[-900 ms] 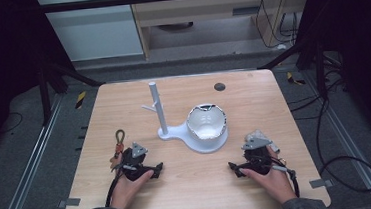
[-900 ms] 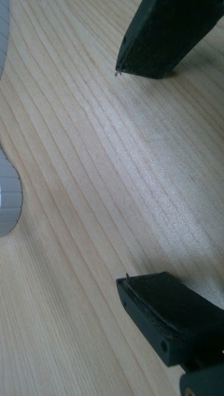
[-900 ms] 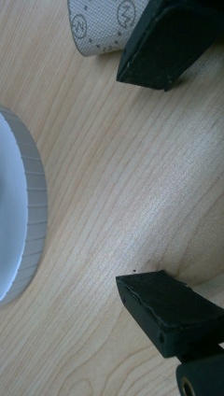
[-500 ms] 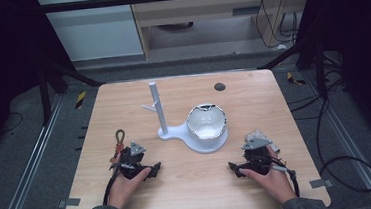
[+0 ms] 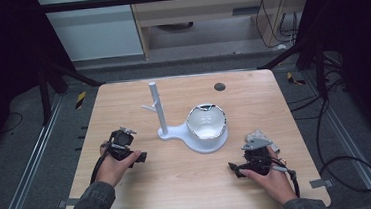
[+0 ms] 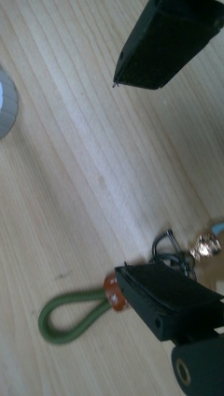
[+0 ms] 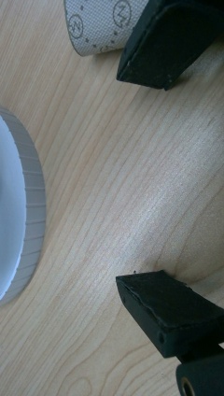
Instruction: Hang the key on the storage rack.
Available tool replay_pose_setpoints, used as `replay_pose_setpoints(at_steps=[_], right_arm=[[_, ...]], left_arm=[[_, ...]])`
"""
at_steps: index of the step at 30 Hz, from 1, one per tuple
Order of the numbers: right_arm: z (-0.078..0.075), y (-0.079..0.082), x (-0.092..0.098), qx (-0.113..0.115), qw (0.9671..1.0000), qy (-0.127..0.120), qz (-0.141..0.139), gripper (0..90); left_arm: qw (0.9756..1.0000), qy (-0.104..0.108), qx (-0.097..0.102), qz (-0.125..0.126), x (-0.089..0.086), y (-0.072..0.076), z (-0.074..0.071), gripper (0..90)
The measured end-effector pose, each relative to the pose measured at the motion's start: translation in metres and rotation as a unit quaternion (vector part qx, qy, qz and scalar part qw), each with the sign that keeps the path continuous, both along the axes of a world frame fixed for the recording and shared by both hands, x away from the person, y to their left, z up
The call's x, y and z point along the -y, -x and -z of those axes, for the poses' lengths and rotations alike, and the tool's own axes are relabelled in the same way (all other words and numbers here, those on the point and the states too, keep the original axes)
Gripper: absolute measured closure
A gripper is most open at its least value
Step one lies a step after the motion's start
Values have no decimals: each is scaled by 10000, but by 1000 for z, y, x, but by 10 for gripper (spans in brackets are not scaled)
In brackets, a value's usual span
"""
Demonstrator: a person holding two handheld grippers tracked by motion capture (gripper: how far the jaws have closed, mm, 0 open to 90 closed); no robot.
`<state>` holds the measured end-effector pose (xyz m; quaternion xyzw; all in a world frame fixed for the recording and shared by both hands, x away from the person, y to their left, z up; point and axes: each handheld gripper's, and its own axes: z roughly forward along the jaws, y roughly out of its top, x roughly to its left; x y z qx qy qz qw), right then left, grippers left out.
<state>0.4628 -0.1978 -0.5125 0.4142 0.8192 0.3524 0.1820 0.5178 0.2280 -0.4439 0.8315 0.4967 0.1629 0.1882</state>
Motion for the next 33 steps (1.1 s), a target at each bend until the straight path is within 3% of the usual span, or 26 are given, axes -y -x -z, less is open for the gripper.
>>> replay_pose_setpoints(at_steps=[10,14,21,33], right_arm=[[0,0,0,-13,10000,-12,-3,38],[0,0,0,-3,10000,-6,-15,38],[0,0,0,1,10000,2,-15,38],[0,1,0,-26,10000,-11,-6,36]], left_arm=[[9991,-373,-208,55,-13,-6,-30,69],[9991,-375,-211,-10,-17,-8,-37,67],[9989,-408,-184,-121,-26,-14,-44,71],[9965,-582,-379,-464,-42,-29,-48,86]])
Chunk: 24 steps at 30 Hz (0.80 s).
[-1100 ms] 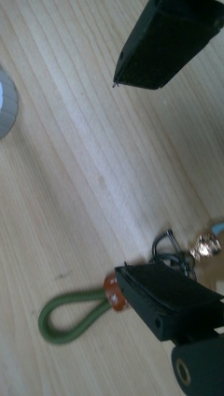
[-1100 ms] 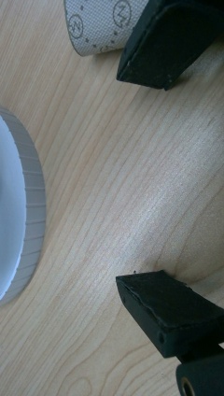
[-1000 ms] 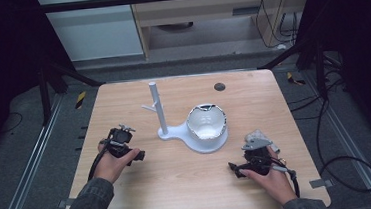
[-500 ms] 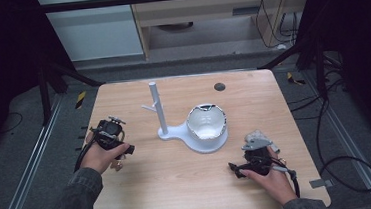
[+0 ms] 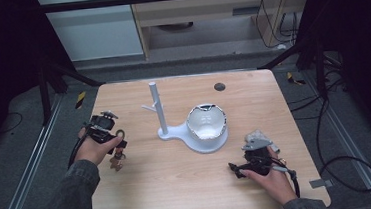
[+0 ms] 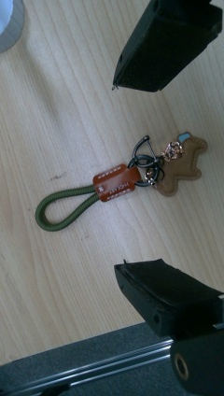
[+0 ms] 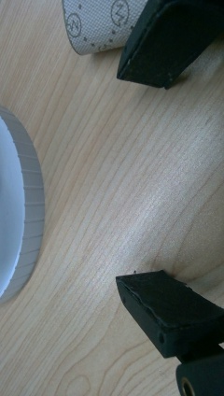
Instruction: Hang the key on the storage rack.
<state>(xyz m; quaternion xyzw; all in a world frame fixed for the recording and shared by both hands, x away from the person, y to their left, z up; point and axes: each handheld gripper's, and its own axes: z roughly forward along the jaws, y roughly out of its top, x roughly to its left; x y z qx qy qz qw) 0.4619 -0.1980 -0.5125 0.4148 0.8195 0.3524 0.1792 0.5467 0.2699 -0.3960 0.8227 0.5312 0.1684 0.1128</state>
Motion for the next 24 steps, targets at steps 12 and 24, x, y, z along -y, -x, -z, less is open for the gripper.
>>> replay_pose_setpoints(at_steps=[12,24], right_arm=[[0,0,0,3,10000,-5,-3,36],[0,0,0,1,10000,0,-5,35]], left_arm=[[9992,-95,-346,-167,-11,-16,6,153],[9976,-74,-665,-182,-12,-26,18,264]])
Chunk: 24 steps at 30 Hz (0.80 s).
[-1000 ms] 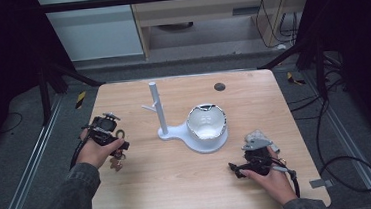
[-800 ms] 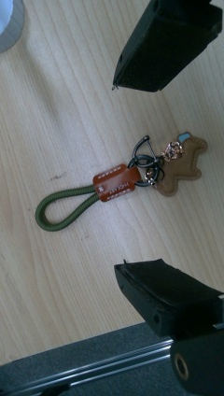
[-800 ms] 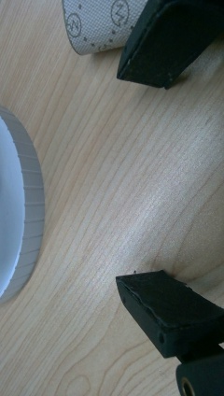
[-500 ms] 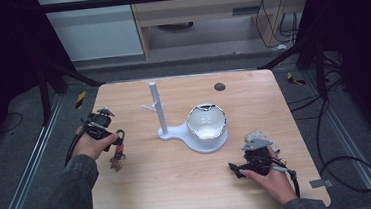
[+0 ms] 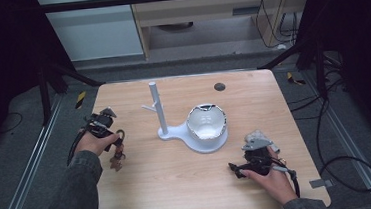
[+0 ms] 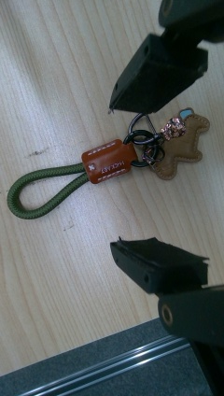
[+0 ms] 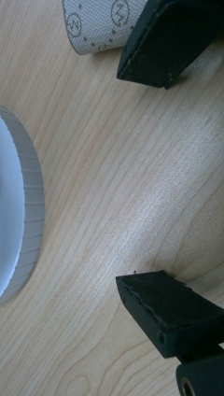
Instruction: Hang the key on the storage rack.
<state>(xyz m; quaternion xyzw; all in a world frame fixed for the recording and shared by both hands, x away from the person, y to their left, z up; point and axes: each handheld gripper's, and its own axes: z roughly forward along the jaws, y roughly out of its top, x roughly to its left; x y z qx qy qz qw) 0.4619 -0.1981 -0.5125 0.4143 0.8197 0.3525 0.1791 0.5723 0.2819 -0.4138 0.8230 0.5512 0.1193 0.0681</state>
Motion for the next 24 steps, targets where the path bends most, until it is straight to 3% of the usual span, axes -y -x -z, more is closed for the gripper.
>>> replay_pose_setpoints(at_steps=[13,24], right_arm=[[0,0,0,1,10000,-1,0,36],[0,1,0,0,10000,-3,-12,36]], left_arm=[[9998,74,-95,-141,2,-7,7,429],[9987,216,-118,-440,5,-13,28,460]])
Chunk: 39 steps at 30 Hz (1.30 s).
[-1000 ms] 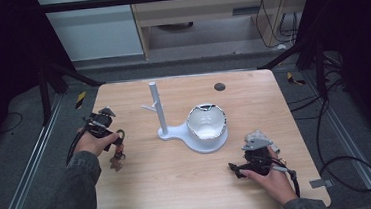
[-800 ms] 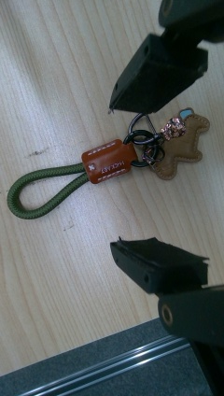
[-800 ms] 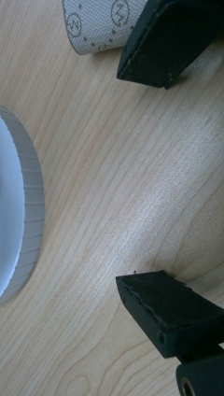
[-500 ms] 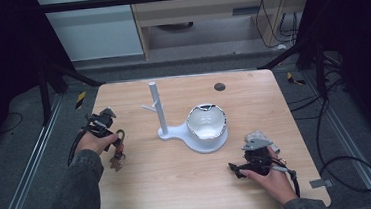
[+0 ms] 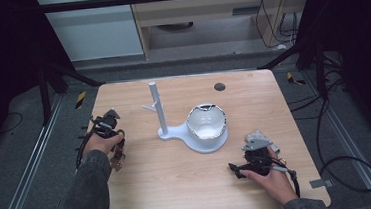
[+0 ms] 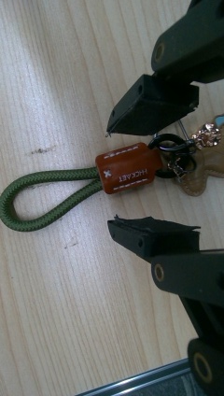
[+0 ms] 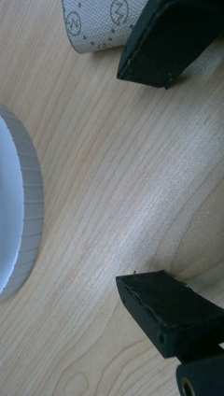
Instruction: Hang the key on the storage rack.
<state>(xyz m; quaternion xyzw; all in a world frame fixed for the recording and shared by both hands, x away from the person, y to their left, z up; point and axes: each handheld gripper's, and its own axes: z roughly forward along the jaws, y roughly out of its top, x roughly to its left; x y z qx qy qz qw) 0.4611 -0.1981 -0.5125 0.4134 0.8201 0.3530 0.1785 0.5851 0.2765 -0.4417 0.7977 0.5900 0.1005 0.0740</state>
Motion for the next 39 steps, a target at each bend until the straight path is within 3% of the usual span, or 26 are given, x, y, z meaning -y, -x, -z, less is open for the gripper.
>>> replay_pose_setpoints(at_steps=[10,17,39], right_arm=[[0,0,0,20,10000,0,-22,36],[0,0,0,20,10000,1,-23,36],[0,0,0,24,10000,2,-29,36]], left_arm=[[10000,18,12,-97,2,1,14,482],[9998,57,126,-147,4,2,18,528],[9992,177,296,-206,1,6,21,634]])
